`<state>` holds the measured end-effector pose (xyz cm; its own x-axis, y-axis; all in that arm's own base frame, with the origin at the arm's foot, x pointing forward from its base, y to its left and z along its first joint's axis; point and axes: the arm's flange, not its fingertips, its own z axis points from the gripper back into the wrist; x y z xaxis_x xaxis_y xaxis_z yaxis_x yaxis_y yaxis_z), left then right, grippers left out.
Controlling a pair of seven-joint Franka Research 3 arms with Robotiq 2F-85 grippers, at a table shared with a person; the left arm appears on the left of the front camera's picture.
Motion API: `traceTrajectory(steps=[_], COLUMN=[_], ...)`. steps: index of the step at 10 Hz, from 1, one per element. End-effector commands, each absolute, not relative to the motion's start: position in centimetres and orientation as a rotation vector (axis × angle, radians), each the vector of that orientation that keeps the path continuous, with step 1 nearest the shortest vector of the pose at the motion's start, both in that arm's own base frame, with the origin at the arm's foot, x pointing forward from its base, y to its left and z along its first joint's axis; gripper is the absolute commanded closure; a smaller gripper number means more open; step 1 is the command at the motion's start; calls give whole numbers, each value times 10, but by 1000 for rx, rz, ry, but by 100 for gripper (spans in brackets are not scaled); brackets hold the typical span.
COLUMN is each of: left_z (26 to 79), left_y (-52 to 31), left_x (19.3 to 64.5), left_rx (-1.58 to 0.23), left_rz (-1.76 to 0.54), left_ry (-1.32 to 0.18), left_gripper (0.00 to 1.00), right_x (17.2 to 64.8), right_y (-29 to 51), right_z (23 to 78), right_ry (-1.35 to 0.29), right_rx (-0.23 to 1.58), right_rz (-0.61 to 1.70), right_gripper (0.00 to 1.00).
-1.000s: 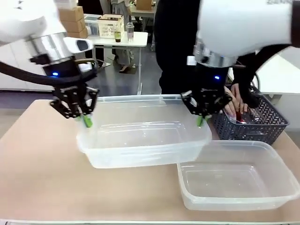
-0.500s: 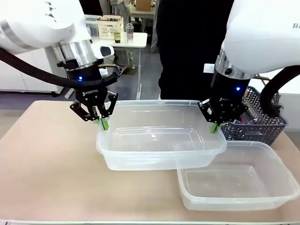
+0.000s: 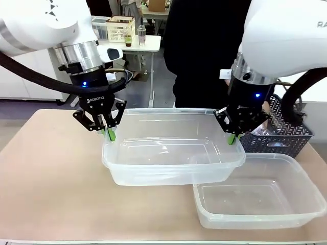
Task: Sort the waste into each basket.
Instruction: Offer the picked Organizing box to the human.
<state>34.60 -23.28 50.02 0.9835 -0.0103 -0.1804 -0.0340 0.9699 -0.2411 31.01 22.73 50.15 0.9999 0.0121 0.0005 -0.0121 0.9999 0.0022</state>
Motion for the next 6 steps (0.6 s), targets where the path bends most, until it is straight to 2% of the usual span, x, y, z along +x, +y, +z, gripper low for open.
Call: traceTrajectory(steps=[1, 6], left_z=[505, 505], left_y=[-231, -231], left_x=[343, 343], left_rx=[-259, -259], left_rz=[8, 8], left_ry=[176, 176], left_gripper=[93, 93], right_x=[314, 314], right_y=[229, 229], right_z=[503, 503], right_ry=[9, 9], right_rx=[-6, -6], right_rz=[16, 16], right_gripper=[91, 91])
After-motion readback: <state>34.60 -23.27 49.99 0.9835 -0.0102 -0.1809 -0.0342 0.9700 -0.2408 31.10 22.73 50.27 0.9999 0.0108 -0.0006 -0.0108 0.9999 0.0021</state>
